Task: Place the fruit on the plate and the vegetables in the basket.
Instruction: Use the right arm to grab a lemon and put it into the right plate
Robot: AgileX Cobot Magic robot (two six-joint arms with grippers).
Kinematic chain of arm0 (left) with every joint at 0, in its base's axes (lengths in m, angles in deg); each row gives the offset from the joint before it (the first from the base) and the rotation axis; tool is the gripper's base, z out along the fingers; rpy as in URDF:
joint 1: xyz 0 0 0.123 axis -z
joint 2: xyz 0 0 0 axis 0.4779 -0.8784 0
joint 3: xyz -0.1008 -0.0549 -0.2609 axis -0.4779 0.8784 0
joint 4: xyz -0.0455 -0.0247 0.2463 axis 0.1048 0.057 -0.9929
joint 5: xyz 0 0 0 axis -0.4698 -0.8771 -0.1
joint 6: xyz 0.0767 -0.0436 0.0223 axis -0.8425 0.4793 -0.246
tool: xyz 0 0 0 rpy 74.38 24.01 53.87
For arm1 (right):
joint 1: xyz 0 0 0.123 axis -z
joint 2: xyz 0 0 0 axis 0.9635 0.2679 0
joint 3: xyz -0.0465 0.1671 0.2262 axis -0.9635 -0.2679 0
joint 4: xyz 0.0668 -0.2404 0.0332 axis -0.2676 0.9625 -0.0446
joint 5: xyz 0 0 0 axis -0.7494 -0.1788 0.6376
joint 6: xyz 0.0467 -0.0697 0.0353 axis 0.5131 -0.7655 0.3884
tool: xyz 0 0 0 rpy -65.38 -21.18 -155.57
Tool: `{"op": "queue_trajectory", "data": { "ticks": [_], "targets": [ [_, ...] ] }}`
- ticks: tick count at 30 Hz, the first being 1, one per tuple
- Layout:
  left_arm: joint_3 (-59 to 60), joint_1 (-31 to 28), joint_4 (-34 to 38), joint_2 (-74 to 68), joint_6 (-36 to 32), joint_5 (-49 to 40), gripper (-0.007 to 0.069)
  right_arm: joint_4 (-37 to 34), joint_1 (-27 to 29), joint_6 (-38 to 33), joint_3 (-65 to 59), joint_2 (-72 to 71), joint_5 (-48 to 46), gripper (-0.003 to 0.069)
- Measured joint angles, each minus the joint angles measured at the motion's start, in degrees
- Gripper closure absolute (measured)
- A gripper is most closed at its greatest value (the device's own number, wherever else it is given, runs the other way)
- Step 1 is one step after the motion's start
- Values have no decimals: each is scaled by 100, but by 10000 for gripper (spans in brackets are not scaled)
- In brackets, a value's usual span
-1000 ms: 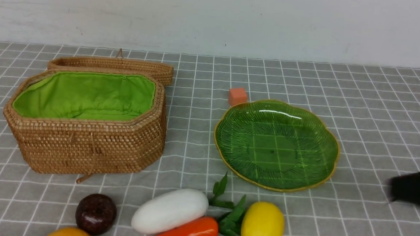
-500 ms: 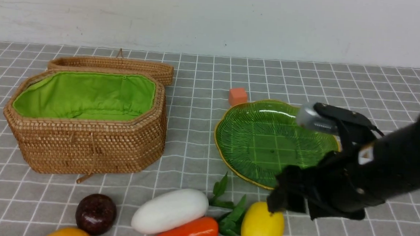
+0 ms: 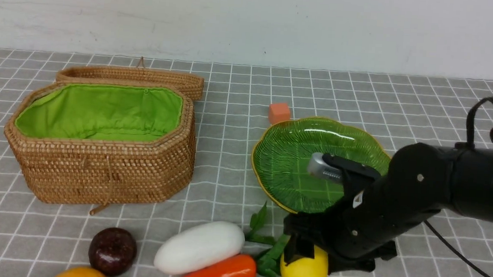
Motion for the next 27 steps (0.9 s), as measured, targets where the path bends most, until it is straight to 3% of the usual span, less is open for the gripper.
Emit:
{"op": "queue_trajectory", "data": {
  "ticks": [6,9,11,14,18,19,27],
  "targets": [
    [0,0,0,0,0,0,386,11,0,-93,13,-80,-131,125],
    [0,0,0,0,0,0,386,176,100,-109,199,-365,-732,125],
    [0,0,0,0,0,0,386,207,240,-138,363,-481,-973,125],
    [0,0,0,0,0,0,386,227,884,-430,1184,-621,-1343,125],
    [0,0,0,0,0,0,386,235,1304,-697,1687,-471,-974,125],
    [0,0,0,0,0,0,386,273,1528,-902,1889,-302,-433,125],
    [0,0,0,0,0,0,386,349,1724,-1744,2057,933,764,125]
  ]
}}
